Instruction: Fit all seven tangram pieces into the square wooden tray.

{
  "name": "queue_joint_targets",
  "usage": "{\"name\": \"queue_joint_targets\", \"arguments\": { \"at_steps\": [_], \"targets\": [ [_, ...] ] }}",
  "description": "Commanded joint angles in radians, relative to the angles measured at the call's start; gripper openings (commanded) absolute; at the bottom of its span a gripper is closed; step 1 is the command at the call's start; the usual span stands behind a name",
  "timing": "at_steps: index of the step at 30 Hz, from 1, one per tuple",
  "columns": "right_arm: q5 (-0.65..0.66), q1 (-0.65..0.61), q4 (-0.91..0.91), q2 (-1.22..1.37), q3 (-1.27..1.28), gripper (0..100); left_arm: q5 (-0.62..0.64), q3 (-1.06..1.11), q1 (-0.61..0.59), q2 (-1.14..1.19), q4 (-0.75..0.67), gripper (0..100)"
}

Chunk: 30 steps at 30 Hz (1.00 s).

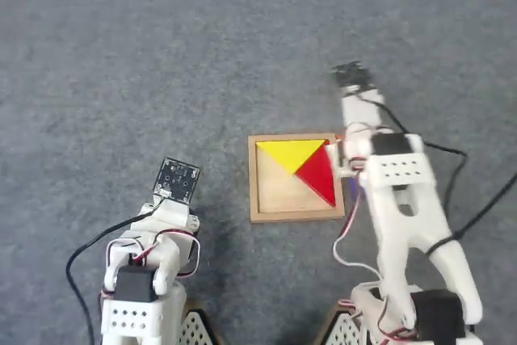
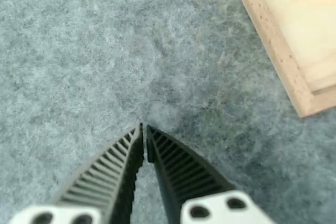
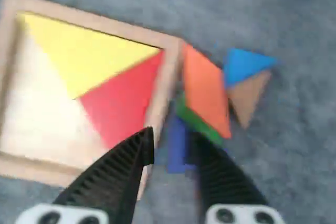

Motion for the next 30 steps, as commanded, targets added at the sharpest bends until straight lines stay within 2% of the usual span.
{"name": "queue_joint_targets", "arguments": {
  "at_steps": [1,9,14,21,30],
  "targets": [
    [-0.011,0.051,-0.001,0.019,-0.072,23.0,0.008,-0.012,-0.005,-0.025,0.005,1],
    [0.126,0.054,0.147,0.409,-0.479,23.4,0.008,-0.012,-0.005,-0.025,0.005,1],
    [0.288,0.038,0.213,0.613,-0.654,23.5,0.008,-0.012,-0.005,-0.025,0.005,1],
    [0.436,0.045,0.216,0.723,-0.7,23.5,0.008,-0.012,-0.005,-0.025,0.005,1],
    [0.448,0.051,0.236,0.812,-0.695,23.4,0.008,-0.012,-0.005,-0.025,0.005,1]
  ]
}}
